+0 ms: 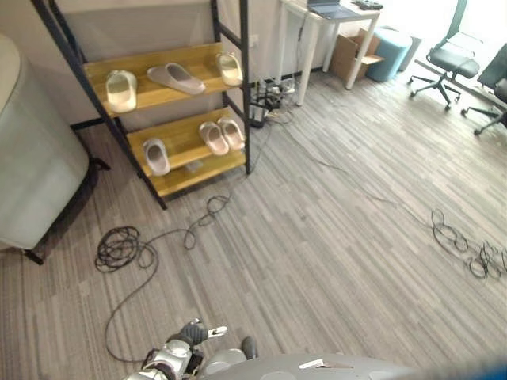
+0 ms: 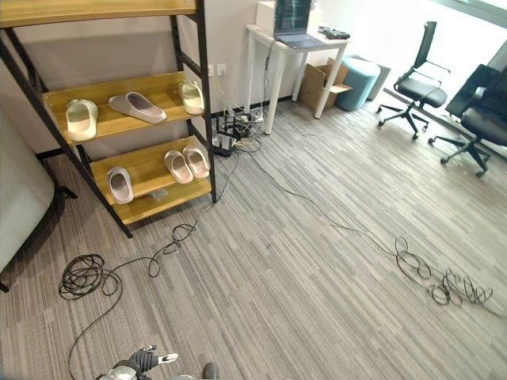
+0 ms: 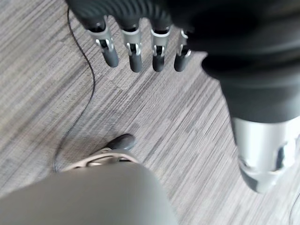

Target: Arrange the slippers neatly on the shoe rack.

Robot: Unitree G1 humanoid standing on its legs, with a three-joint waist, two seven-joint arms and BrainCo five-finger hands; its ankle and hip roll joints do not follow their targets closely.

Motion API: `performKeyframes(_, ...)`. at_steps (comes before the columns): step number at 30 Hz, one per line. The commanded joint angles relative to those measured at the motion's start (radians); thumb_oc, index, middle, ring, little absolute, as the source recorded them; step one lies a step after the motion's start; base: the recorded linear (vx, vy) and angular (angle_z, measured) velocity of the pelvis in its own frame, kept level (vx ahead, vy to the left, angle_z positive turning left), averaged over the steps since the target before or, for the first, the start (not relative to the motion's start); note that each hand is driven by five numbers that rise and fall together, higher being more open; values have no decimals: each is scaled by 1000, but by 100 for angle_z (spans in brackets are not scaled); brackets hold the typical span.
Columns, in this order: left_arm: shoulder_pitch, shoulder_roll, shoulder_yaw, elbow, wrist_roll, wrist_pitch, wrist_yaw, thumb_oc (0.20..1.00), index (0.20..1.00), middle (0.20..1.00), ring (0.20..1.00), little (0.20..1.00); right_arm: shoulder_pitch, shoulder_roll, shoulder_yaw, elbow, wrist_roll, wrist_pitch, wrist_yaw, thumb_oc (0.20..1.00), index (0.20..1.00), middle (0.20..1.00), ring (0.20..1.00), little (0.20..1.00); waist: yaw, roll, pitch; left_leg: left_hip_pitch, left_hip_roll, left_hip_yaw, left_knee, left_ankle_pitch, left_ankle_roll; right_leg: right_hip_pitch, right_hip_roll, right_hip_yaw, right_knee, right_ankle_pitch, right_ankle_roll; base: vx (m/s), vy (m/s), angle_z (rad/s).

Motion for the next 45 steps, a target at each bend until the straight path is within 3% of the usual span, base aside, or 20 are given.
performKeyframes(1,-27,-28,6,38,-21,-5,31,1000,1000,1000,1000,1000,-2,-26,-33,-20,-27,-4,-5,1000,1000,1000,1000,1000,-43,103,86,49,35,-108,14,14,-69,4,9,-122,-124,255,-50,250,67,64)
performKeyframes(2,-27,-28,6,38,-21,-5,31,1000,1000,1000,1000,1000,-2,-27,-33,-20,-27,-4,-5,1000,1000,1000,1000,1000,-44,105,85,48,37,-110,13,15,-70,4,11,-124,-127,257,-51,518,89,60)
performKeyframes(3,-37,-36,-2,42,-15,1,37,1000,1000,1000,1000,1000,9,-25,-36,-15,-26,-4,-8,1000,1000,1000,1000,1000,-76,123,105,108,39,-162,6,-5,-80,-70,-6,-139,-179,154,-103,263,20,28)
performKeyframes(6,-43,-43,-12,49,-3,5,48,1000,1000,1000,1000,1000,17,-29,-38,-4,-20,4,-9,1000,1000,1000,1000,1000,-108,125,116,159,37,-219,11,-25,-93,-111,7,-97,-277,115,-124,426,-33,105)
performKeyframes(9,-44,-54,-16,65,-12,4,49,1000,1000,1000,1000,1000,34,-31,-22,17,-22,19,-4,1000,1000,1000,1000,1000,-138,108,118,226,34,-310,10,-71,-113,-169,-11,3,-507,170,-116,311,-99,90)
performKeyframes(14,-51,-61,22,83,-80,-7,52,1000,1000,1000,1000,1000,47,-30,-24,45,-37,36,1,1000,1000,1000,1000,1000,-159,102,116,309,59,-402,-13,-99,-145,-227,-72,-7,-721,284,-75,351,-161,66)
performKeyframes(19,-38,-61,20,97,-76,-6,59,1000,1000,1000,1000,1000,55,-37,-36,49,-44,37,-6,1000,1000,1000,1000,1000,-176,97,92,376,88,-443,-12,-116,-173,-199,-74,-38,-732,312,-71,294,-197,57)
performKeyframes(22,-9,-64,13,103,-56,-2,63,1000,1000,1000,1000,1000,53,-41,-49,51,-20,37,-11,1000,1000,1000,1000,1000,-180,107,53,387,140,-454,54,-67,-213,-160,-26,-25,-696,299,-105,332,-257,24)
performKeyframes(23,0,-66,17,104,-58,-1,62,1000,1000,1000,1000,1000,47,-44,-53,50,-6,35,-13,1000,1000,1000,1000,1000,-178,109,47,366,153,-444,120,-24,-235,-132,-12,-31,-698,281,-121,263,-295,17)
performKeyframes(24,4,-62,33,104,-86,6,49,1000,1000,1000,1000,1000,32,-53,-49,46,6,29,-13,1000,1000,1000,1000,1000,-159,93,57,221,169,-409,419,129,-257,-60,0,-35,-716,254,-164,254,-295,14)
performKeyframes(25,4,-62,33,104,-86,6,49,1000,1000,1000,1000,1000,31,-52,-49,46,6,29,-13,1000,1000,1000,1000,1000,-162,89,54,217,164,-412,417,133,-257,-63,-5,-36,-717,255,-163,203,-341,26)
performKeyframes(27,-1,-46,61,78,-147,4,57,1000,1000,1000,1000,1000,13,-65,-38,34,16,27,-24,1000,1000,1000,1000,1000,-121,29,92,50,173,-319,736,171,-203,43,10,-30,-740,215,-230,175,-425,2)
performKeyframes(28,-1,-46,61,78,-147,5,57,1000,1000,1000,1000,1000,13,-65,-38,34,16,27,-24,1000,1000,1000,1000,1000,-119,34,95,49,179,-319,745,164,-203,45,15,-29,-739,214,-230,241,-385,-10)
performKeyframes(31,-10,-61,52,67,-150,5,62,1000,1000,1000,1000,1000,2,-76,-26,27,6,22,-40,1000,1000,1000,1000,1000,-87,39,112,-63,196,-220,671,97,-195,137,38,-30,-764,165,-239,274,-115,5)
performKeyframes(33,-15,-66,28,64,-127,-2,60,1000,1000,1000,1000,1000,-5,-69,-11,28,-4,14,-39,1000,1000,1000,1000,1000,-40,49,130,-118,144,-173,334,109,-203,214,60,-14,-802,129,-220,389,21,-10)
performKeyframes(34,-15,-66,28,65,-127,-2,60,1000,1000,1000,1000,1000,-5,-69,-11,28,-4,14,-39,1000,1000,1000,1000,1000,-40,47,130,-115,142,-172,326,114,-203,213,58,-14,-803,130,-219,548,79,-15)
performKeyframes(35,-26,-61,16,53,-131,-4,60,1000,1000,1000,1000,1000,-8,-60,13,20,-17,5,-40,1000,1000,1000,1000,1000,0,75,130,-165,142,-192,80,223,-226,271,95,-1,-816,92,-218,440,66,-24)
performKeyframes(36,-27,-60,15,52,-137,-5,59,1000,1000,1000,1000,1000,-9,-59,16,19,-19,3,-43,1000,1000,1000,1000,1000,12,75,136,-175,137,-196,36,249,-233,296,97,8,-821,81,-220,564,89,-37)
performKeyframes(40,-13,-53,37,92,-141,8,84,1000,1000,1000,1000,1000,-8,-38,24,13,-36,1,-50,1000,1000,1000,1000,1000,6,75,103,-132,153,-147,-43,292,-232,342,94,4,-819,34,-215,325,103,-49)
performKeyframes(45,-7,-45,66,122,-155,21,128,1000,1000,1000,1000,1000,-9,-9,42,27,-55,10,-64,1000,1000,1000,1000,1000,14,39,62,-133,130,-136,18,242,-211,342,48,-8,-807,29,-190,328,156,-16)
